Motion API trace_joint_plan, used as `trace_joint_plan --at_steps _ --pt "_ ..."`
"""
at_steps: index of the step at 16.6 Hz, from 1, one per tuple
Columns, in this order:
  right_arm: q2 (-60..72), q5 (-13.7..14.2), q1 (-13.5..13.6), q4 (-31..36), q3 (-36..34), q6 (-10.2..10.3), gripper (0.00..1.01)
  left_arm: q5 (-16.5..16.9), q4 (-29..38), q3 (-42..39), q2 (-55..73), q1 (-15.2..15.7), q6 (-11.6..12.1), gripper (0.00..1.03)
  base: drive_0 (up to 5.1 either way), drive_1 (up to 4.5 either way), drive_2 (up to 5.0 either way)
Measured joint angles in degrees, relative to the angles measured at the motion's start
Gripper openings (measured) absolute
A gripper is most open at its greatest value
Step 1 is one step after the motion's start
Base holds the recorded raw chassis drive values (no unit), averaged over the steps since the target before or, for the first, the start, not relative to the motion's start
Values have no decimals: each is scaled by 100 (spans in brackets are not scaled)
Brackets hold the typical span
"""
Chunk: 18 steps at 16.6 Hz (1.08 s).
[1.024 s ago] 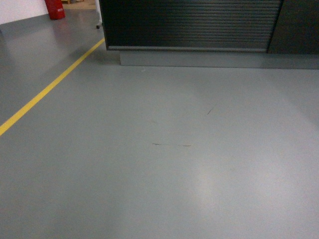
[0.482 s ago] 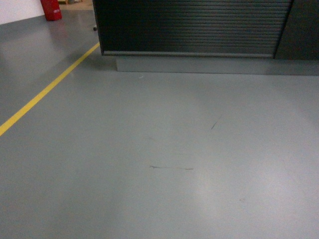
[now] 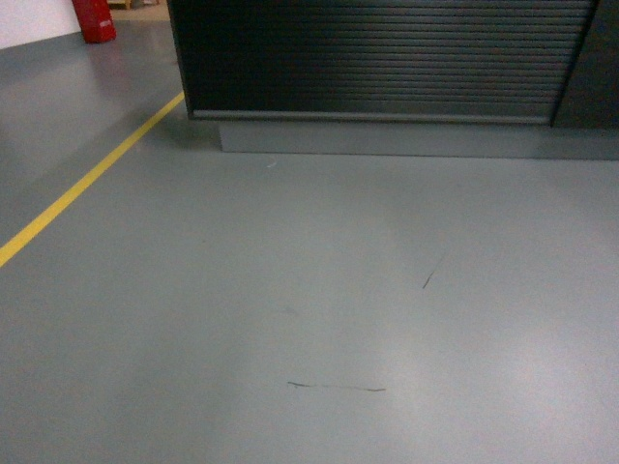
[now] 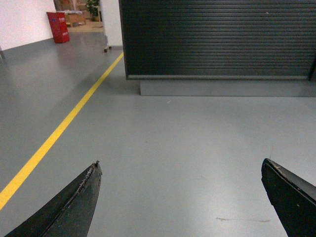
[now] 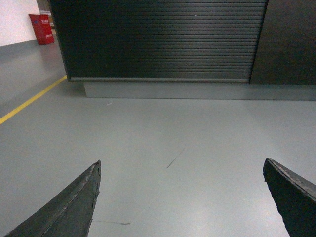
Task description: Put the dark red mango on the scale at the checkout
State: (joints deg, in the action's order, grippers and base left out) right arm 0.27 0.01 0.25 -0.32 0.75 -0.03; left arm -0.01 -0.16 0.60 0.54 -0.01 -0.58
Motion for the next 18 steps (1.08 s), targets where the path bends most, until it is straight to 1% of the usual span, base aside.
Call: trace_joint_plan --at_steps 18 --pt "0 0 -2 -13 0 0 98 -2 0 0 0 0 0 98 -13 413 -438"
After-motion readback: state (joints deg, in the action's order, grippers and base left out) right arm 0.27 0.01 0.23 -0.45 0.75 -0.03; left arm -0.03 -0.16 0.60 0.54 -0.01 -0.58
